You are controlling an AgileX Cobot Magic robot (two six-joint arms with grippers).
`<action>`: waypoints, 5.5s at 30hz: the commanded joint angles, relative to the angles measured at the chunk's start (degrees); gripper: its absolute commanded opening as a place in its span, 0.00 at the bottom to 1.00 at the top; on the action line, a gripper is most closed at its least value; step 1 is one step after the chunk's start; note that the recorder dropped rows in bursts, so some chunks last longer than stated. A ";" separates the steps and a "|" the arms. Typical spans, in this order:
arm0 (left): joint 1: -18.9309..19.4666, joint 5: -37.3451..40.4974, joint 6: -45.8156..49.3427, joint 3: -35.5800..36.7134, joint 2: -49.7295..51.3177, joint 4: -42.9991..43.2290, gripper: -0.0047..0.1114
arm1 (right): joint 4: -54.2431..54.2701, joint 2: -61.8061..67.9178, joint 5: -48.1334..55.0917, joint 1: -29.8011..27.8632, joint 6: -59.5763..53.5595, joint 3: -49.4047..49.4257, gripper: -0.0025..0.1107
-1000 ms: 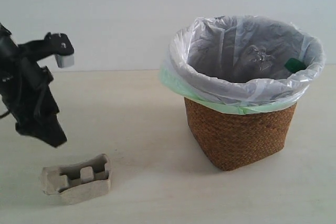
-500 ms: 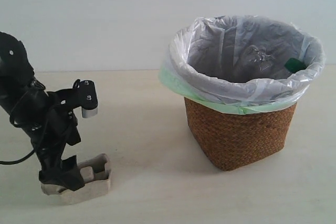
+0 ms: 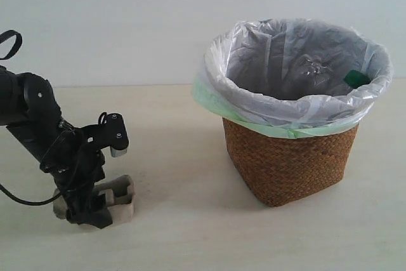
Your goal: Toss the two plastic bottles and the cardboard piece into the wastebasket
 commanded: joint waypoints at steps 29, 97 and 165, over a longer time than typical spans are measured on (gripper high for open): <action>-0.14 21.14 -104.12 -17.41 -14.49 79.40 0.07 | -0.14 -0.30 -0.49 -0.31 0.00 -0.03 0.02; 3.37 -27.54 -31.53 0.33 -60.88 -18.11 0.07 | -0.14 -0.30 -0.49 -0.31 0.00 -0.03 0.02; 13.87 -32.81 -39.19 39.33 -107.53 -6.11 0.07 | -0.14 -0.30 -0.49 -0.31 0.00 -0.03 0.02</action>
